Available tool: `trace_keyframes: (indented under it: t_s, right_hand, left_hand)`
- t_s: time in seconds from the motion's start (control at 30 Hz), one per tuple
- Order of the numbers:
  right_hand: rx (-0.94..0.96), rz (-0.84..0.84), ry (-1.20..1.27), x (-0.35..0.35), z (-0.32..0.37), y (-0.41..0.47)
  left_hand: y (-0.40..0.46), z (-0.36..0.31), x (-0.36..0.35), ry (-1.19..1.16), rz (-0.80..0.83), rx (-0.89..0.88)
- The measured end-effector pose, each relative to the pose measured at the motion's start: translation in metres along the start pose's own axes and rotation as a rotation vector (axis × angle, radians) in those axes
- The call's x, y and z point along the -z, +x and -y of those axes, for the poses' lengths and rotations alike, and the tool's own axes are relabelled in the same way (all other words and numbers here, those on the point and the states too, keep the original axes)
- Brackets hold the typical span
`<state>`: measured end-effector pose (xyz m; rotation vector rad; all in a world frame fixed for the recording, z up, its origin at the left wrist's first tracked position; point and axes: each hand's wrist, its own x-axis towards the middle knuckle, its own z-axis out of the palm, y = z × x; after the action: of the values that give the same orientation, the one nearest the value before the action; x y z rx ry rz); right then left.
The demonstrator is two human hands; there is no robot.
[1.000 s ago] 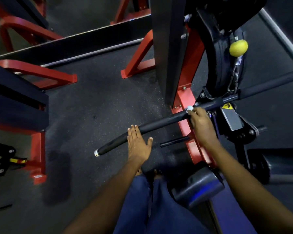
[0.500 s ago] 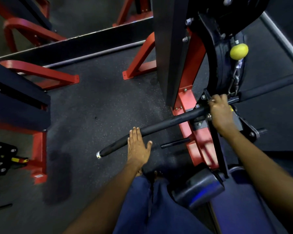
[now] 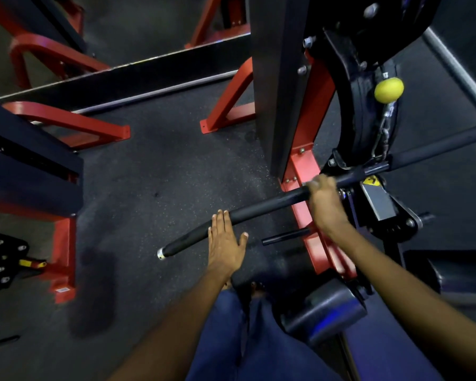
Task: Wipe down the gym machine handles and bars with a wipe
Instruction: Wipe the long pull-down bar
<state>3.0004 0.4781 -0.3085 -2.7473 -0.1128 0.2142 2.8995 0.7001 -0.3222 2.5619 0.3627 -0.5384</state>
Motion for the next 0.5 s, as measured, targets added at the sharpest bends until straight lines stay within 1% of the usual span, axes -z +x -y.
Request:
trace_keyframes:
  t_s: [0.07, 0.1, 0.13, 0.2, 0.23, 0.27, 0.3, 0.33, 0.37, 0.43, 0.47, 0.5]
  right_hand:
    - [0.278, 0.078, -0.077, -0.007, 0.003, -0.004]
    - [0.315, 0.107, -0.076, -0.003, -0.007, 0.002]
    - [0.294, 0.062, -0.100, 0.005, -0.024, 0.011]
    - [0.144, -0.098, -0.082, 0.023, -0.059, 0.024]
    - [0.054, -0.187, -0.016, 0.033, -0.068, 0.023]
    - [-0.055, -0.236, 0.083, 0.036, -0.068, 0.018]
    - [-0.147, -0.250, 0.202, 0.033, -0.058, 0.009]
    - [-0.172, -0.229, 0.282, 0.025, -0.039, -0.001]
    - [-0.126, -0.199, 0.264, 0.014, -0.017, -0.009]
    - [0.156, -0.089, 0.097, -0.010, 0.009, -0.020]
    - [0.299, -0.027, -0.001, -0.015, 0.011, -0.021]
    - [0.364, 0.024, -0.044, -0.011, 0.005, -0.017]
  left_hand:
    - [0.001, 0.000, 0.002, 0.003, 0.008, -0.001]
    - [0.001, 0.000, 0.003, 0.009, 0.014, -0.003]
    - [0.001, 0.001, 0.003, 0.013, 0.016, -0.005]
    - [0.001, 0.002, 0.004, 0.007, 0.025, -0.005]
    - [0.000, 0.001, 0.004, 0.000, 0.027, -0.003]
    - [-0.001, 0.002, 0.003, -0.004, 0.025, -0.002]
    - [-0.001, 0.001, 0.003, -0.009, 0.025, -0.002]
    - [-0.001, 0.001, 0.003, -0.014, 0.023, -0.002]
    - [0.000, 0.000, 0.003, -0.018, 0.020, 0.000]
    - [0.001, -0.001, 0.003, -0.017, 0.023, 0.002]
    - [0.001, 0.000, 0.004, -0.016, 0.029, 0.001]
    - [0.002, 0.001, 0.005, -0.017, 0.033, -0.005]
